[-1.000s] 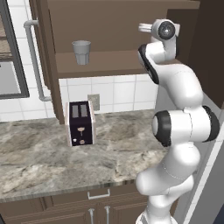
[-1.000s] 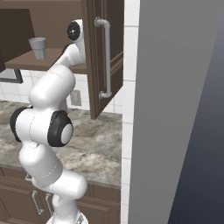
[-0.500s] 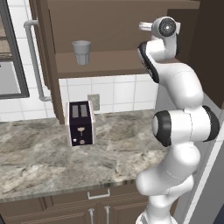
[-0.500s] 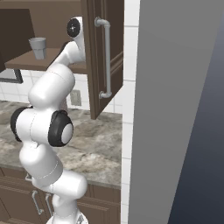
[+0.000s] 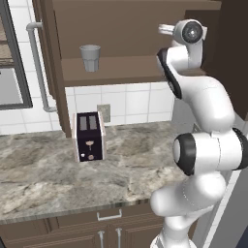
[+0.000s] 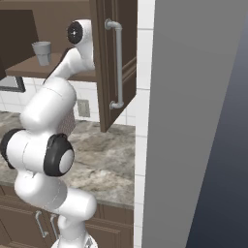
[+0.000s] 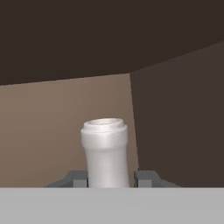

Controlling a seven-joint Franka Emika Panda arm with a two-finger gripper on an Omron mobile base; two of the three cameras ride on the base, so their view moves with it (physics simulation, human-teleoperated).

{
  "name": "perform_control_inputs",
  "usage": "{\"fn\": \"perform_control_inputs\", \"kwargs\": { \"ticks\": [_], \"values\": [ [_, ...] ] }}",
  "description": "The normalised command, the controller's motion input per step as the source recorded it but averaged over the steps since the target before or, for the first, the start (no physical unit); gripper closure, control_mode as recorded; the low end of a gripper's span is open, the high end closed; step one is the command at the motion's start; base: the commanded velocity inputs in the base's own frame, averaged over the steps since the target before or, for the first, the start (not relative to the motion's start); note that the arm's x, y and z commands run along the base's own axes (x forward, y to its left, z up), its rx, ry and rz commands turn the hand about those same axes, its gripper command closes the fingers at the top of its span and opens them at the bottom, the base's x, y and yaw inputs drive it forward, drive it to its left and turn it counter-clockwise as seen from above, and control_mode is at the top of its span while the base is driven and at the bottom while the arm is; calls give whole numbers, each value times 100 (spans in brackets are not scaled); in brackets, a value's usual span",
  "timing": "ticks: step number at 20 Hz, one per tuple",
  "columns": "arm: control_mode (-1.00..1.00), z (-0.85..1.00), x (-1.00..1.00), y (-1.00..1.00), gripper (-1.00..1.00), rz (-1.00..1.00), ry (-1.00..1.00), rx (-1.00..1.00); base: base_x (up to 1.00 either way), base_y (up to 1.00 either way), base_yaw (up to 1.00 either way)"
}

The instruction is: There is a bowl on the dining counter. Grab a lemon wedge from the fridge and place it in the bowl. Then get the liquor bottle and glass cup from the cabinet and place them next to the bowl.

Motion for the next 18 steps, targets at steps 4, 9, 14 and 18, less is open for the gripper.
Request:
{"fn": "perform_control_inputs", "kwargs": {
  "ticks": [4,9,14,18],
  "values": [
    [-100,0,-100,2,100,-2,-10,10,0,0,0],
    [-100,0,-100,45,100,0,-2,3,0,0,0],
    [-100,0,-85,68,100,0,0,0,0,0,0],
    [-100,0,-90,65,100,0,0,0,0,0,0]
  ]
}}
